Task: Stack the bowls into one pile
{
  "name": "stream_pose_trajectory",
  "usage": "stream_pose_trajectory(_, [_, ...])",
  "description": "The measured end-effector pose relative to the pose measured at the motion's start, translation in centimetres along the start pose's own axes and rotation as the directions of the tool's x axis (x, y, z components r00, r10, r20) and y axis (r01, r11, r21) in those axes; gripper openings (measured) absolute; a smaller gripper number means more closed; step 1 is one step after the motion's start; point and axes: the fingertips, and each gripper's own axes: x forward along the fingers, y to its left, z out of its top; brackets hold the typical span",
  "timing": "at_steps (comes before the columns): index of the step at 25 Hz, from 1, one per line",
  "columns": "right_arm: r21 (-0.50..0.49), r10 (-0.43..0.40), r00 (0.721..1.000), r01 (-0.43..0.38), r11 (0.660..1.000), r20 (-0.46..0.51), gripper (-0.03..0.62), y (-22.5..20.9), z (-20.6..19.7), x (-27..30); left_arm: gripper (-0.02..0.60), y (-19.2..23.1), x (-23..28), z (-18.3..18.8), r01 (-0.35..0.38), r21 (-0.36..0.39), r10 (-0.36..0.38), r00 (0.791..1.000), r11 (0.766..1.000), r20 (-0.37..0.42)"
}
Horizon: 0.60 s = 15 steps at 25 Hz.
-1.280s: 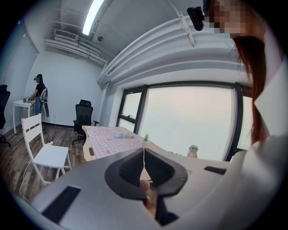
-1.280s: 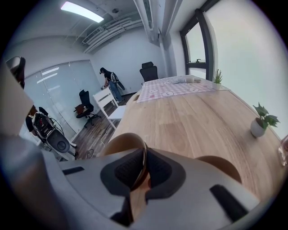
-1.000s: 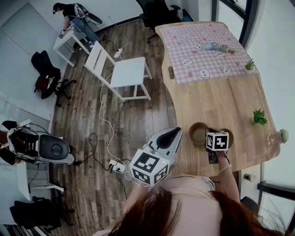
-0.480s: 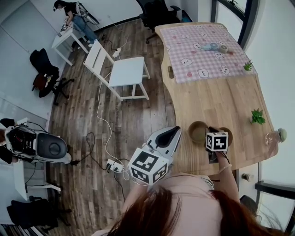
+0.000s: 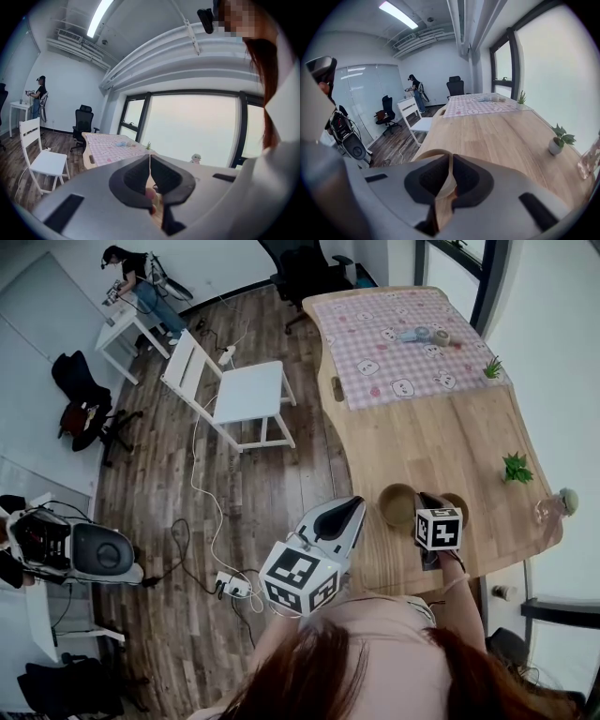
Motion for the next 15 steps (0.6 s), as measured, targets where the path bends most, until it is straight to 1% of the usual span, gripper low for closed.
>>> stream_pose_trajectory(5, [0.006, -0.012, 1.0, 0.012, 1.0, 0.016, 0.015, -0.2, -0.4, -1.0, 0.011, -0.7, 0.1, -0.3, 0.03, 0.003, -0.03, 1.0, 1.0, -0.005])
stream_pose_trajectory(15, [0.019, -0.069, 0.997, 0.069, 0.997, 0.029, 0.0, -1.3, -1.9, -3.2, 0.011, -1.8, 0.2, -0.6, 0.081, -0.004, -0.081, 0.997, 0.997, -0.008])
